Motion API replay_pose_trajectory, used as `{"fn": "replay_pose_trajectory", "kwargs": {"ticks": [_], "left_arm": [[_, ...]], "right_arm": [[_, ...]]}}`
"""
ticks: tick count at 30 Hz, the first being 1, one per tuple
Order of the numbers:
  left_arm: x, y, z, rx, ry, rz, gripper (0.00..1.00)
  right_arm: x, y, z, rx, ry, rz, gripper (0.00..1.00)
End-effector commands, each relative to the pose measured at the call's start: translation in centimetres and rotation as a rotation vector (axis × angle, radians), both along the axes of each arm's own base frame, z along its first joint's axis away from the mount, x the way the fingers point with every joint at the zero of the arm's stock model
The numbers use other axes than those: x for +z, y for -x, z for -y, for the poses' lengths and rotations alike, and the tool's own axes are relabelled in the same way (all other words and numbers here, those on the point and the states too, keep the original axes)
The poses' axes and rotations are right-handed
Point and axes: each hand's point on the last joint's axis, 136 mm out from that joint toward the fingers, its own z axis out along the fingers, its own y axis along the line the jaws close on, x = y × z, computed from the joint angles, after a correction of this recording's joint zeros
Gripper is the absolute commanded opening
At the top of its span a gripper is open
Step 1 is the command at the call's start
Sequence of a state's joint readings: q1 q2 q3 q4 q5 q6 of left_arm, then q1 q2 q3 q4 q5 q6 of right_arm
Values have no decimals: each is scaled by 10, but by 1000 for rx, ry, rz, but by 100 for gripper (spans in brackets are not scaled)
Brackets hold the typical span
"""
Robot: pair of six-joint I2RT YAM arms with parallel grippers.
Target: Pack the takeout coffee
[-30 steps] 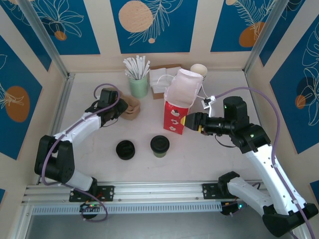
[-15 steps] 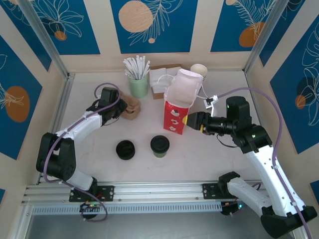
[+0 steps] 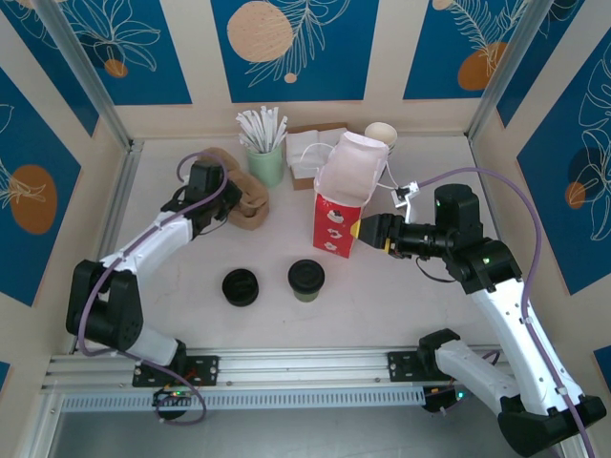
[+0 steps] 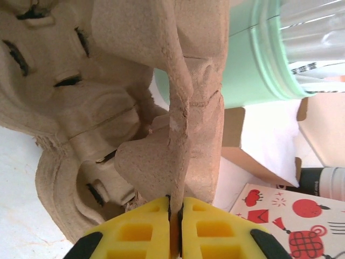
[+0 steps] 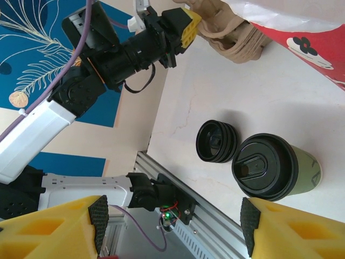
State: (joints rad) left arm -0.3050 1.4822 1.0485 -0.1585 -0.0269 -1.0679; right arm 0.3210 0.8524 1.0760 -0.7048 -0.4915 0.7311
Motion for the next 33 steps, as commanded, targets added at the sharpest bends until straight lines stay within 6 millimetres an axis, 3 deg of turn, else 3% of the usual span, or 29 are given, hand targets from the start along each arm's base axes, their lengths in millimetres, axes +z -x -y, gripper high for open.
{"fn": "replay_pose_trajectory", "kwargs": {"ticks": [1,6,13,16,24,28,33], "left_arm": [[43,-1,-7,22,29,81,9],[76,18,-13,6,11,126,7],[133,57,-14,-125,-60,199,3],[166,71,-1,-254,-75,273,3],[246,126,63,-704,36,537,6],[269,155,82,-877,71,647,7],[280,175,95,-987,132,716,7]], "right_arm": [[6,10,0,30,-13,12,69],[16,10,-1,37,-28,43,68],[45,7,-2,44,-58,156,68],[58,3,-5,55,-80,210,68],[99,-14,-21,133,-152,346,67],[115,-19,-29,172,-169,401,67],[125,-22,-40,220,-176,441,67]]}}
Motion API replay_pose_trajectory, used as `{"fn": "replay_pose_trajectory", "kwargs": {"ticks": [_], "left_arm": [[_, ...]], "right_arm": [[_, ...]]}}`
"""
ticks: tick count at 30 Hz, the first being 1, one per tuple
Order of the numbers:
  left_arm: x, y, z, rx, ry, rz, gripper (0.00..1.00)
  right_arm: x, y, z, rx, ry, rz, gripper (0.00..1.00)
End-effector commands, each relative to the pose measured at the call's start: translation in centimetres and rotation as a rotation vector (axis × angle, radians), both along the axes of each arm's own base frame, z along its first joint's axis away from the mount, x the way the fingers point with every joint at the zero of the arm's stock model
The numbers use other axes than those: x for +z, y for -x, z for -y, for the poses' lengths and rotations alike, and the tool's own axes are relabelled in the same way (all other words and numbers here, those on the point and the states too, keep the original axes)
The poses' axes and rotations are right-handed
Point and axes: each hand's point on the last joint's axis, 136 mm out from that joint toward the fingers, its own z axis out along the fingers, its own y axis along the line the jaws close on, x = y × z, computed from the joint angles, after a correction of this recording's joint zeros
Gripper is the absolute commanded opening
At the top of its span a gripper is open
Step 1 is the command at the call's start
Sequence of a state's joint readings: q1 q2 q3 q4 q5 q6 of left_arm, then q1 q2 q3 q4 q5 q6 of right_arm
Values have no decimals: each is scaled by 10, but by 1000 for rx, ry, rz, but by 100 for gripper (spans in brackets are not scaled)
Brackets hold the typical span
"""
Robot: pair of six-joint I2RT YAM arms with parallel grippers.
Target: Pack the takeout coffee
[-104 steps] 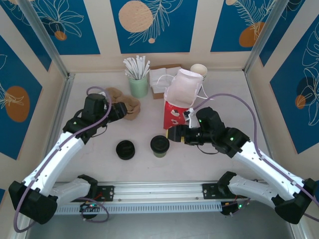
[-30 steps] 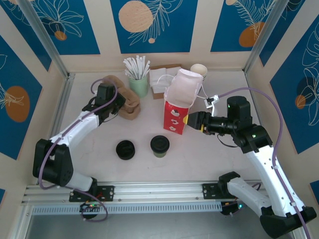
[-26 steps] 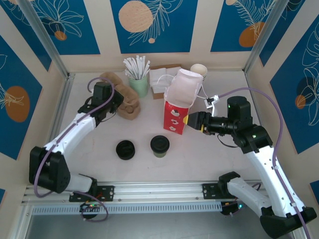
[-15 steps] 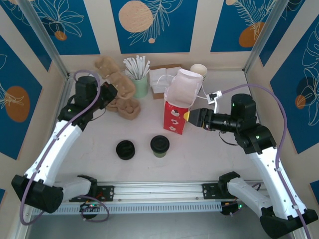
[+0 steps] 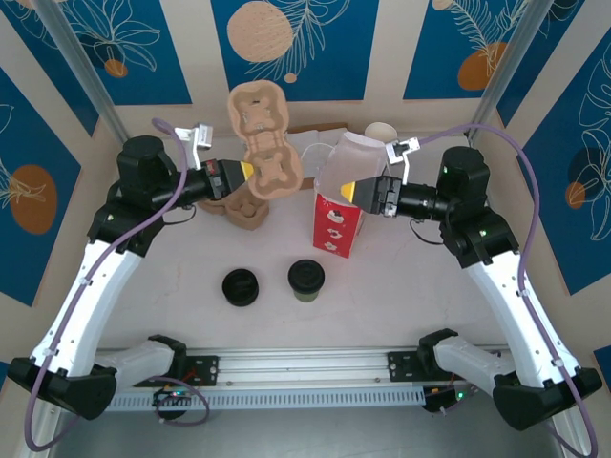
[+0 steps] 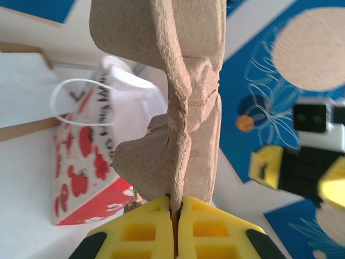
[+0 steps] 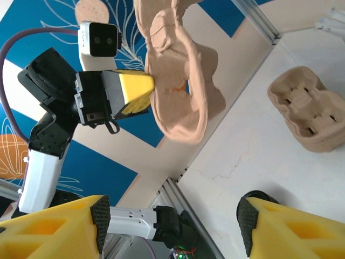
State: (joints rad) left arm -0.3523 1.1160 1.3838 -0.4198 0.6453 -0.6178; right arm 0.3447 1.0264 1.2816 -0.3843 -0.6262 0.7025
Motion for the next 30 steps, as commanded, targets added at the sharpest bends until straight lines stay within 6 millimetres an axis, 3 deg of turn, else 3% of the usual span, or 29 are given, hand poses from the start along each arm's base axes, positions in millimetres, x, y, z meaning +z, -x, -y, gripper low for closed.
{"fn": "replay_pose_trajectory", "kwargs": {"ticks": [1,9,15,30], "left_arm": [[31,32,16,-182,63,135,7],[37,51,34,-304,80,166,7],[37,53,42,-335,79,160,6],[36,51,54,-357,75,148,5]], "right_arm": [[24,10,-8,67,-19,111,67],[30,13,-18,111,-12,152,64],[30,14,-22,132,-4,165,62],[30,19,-30,186,-4,174,45]]}}
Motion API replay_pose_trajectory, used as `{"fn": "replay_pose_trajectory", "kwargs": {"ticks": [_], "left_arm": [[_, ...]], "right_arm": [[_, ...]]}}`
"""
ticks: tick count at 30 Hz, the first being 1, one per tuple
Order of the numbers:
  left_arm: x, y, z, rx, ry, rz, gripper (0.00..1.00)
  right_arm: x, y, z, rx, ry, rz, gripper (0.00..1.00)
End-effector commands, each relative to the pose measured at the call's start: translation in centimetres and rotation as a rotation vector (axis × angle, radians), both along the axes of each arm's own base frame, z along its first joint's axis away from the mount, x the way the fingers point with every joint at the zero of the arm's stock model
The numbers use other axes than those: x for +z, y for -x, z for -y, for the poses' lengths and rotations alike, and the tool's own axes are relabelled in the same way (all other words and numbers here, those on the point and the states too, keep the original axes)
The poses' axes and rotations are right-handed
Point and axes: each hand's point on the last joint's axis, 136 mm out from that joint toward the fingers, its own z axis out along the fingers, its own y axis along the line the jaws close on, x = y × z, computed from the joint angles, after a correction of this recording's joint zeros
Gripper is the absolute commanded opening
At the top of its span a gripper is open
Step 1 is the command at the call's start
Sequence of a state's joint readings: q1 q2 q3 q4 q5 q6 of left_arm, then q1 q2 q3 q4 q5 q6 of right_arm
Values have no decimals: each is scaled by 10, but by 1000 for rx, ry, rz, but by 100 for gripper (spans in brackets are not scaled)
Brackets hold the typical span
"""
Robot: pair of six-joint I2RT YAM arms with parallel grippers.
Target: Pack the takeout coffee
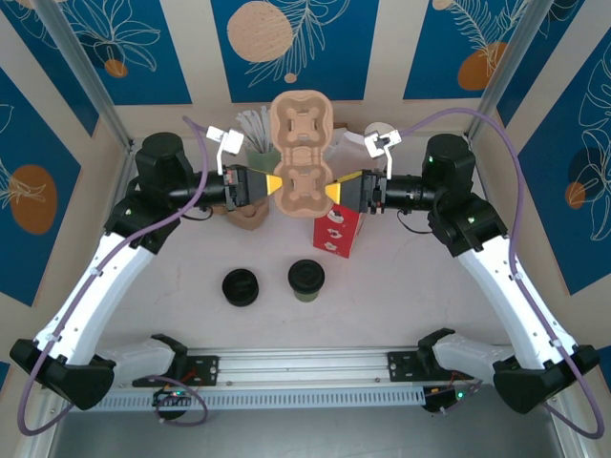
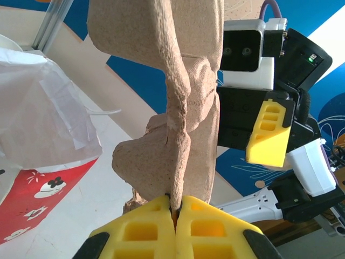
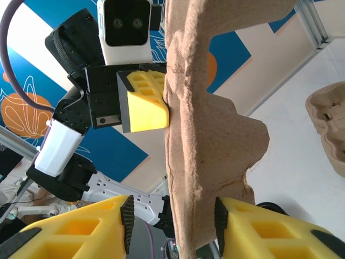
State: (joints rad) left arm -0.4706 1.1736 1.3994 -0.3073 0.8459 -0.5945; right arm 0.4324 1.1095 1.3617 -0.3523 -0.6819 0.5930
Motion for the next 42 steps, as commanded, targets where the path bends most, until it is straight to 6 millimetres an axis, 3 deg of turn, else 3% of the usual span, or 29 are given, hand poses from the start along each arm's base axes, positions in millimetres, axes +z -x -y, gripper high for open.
{"fn": "replay_pose_trajectory", "kwargs": {"ticks": [1,4,7,10,14,17,23,28,33,38,42], "left_arm": [[21,11,3,-39,29,76,5],[19,10,4,-35,23,71,5],[17,9,3,-27,12,72,5],[15,9,1,-8,-18,89,18],[16,10,-5,39,-107,170,50],[22,13,-10,72,-167,255,58],[40,19,-17,91,-258,453,60],[34,26,-10,17,-339,612,60],[7,24,3,-71,-473,688,65],[-26,16,5,-130,-608,697,68],[-42,15,6,-161,-638,695,69]], "right_arm": [[14,9,-1,34,-13,45,43],[14,10,-2,41,-12,44,35],[14,10,-2,39,-11,41,17],[14,8,1,12,1,31,0],[11,5,5,-37,32,8,0],[7,2,9,-81,64,-32,0],[-14,2,12,-111,160,-184,0],[-32,12,1,-75,249,-270,0],[-47,25,-12,-36,336,-305,0],[-53,34,-22,3,371,-309,0],[-57,39,-26,18,389,-318,0]]}}
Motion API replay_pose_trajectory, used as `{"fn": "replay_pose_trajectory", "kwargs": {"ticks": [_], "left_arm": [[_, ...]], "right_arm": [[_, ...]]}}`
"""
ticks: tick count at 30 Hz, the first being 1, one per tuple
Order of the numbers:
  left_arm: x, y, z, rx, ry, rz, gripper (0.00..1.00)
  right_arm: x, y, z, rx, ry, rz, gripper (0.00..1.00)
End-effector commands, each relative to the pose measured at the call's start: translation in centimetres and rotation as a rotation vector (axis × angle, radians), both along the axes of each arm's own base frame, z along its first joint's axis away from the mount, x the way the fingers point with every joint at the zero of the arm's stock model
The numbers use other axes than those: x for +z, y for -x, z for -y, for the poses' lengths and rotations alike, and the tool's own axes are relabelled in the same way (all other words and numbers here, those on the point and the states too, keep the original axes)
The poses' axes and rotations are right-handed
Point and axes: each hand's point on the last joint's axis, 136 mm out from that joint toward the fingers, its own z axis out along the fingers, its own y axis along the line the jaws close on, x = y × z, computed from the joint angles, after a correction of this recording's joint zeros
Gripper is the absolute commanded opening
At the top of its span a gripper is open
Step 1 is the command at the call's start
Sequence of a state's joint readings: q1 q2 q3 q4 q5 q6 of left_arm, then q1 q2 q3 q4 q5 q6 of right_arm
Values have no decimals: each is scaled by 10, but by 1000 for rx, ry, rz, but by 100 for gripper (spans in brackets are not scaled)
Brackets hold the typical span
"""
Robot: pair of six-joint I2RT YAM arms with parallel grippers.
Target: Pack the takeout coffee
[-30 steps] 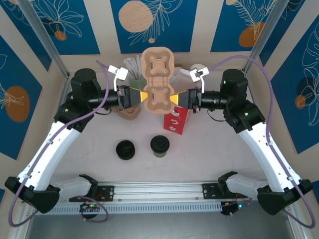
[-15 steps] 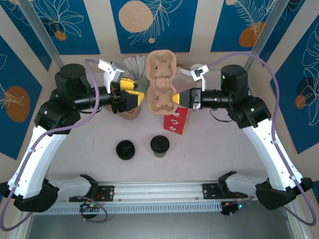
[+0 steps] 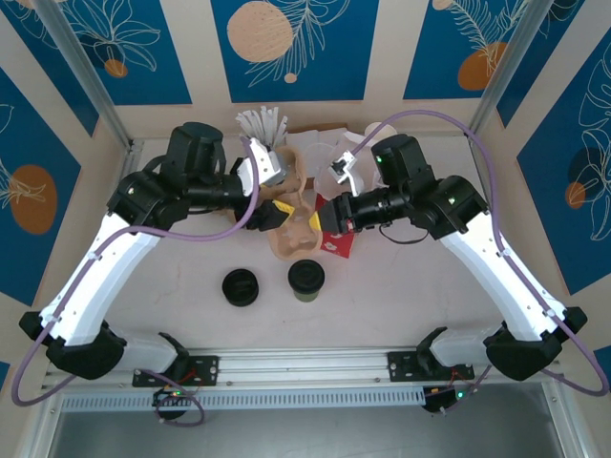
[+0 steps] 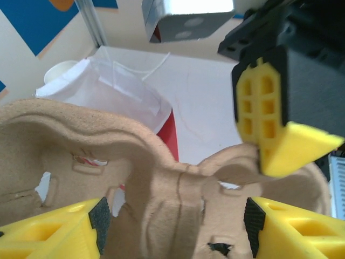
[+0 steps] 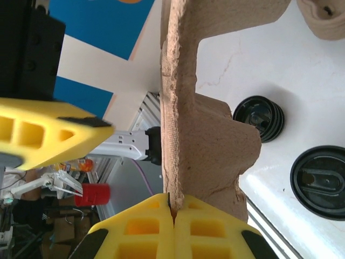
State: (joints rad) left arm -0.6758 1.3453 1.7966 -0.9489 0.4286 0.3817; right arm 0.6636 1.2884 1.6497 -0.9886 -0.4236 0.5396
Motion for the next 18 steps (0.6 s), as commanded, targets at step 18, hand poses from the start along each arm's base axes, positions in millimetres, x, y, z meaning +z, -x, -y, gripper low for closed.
{"fn": "replay_pose_trajectory", "kwargs": {"ticks": [18], "left_arm": [[-43,4,4,-43,-120,109,62]], "right_arm": [[0,12,-2,30,23,-23,0]]}}
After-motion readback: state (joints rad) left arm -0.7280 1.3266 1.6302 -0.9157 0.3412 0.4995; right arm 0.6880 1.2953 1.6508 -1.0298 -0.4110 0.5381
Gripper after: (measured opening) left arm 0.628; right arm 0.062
